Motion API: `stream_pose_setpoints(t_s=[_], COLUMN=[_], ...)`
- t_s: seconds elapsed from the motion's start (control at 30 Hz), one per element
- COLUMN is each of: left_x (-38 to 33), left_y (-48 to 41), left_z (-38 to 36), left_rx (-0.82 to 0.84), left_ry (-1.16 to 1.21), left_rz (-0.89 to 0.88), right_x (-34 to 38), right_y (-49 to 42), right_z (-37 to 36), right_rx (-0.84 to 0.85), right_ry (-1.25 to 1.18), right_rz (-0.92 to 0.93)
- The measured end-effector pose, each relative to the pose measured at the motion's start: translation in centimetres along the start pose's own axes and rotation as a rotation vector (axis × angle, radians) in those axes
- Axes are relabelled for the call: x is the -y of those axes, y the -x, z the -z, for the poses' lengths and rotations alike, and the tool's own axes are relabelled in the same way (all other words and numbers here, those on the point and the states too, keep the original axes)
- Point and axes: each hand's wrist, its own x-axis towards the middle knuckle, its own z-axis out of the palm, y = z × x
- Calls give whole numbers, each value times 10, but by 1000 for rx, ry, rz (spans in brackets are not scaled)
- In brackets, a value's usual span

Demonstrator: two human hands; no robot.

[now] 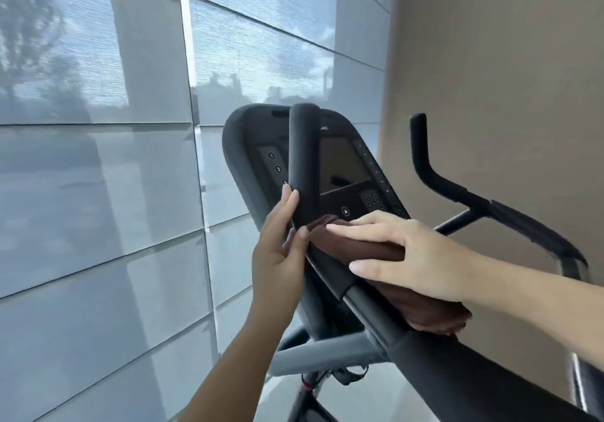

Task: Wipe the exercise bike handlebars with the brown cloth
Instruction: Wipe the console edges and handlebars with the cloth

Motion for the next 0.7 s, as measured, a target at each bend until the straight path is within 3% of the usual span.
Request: stream_pose_setpoints(t_s=[0.1,0.27,0.53,0.7], left_x=[3,7,23,34], left_y=[-3,-12,-34,-37], left_z=[9,22,26,24], left_rx=[53,114,271,280], left_ry=[-14,-134,11,97], left_rz=[-30,-133,-170,-223], right_x=[13,29,14,21], right_y=[-9,-69,-83,-74], right_z=[-4,4,-24,-20], right_rx=[-195,-793,-734,-639], right_ry=[72,155,59,82], right_rz=[14,156,81,12])
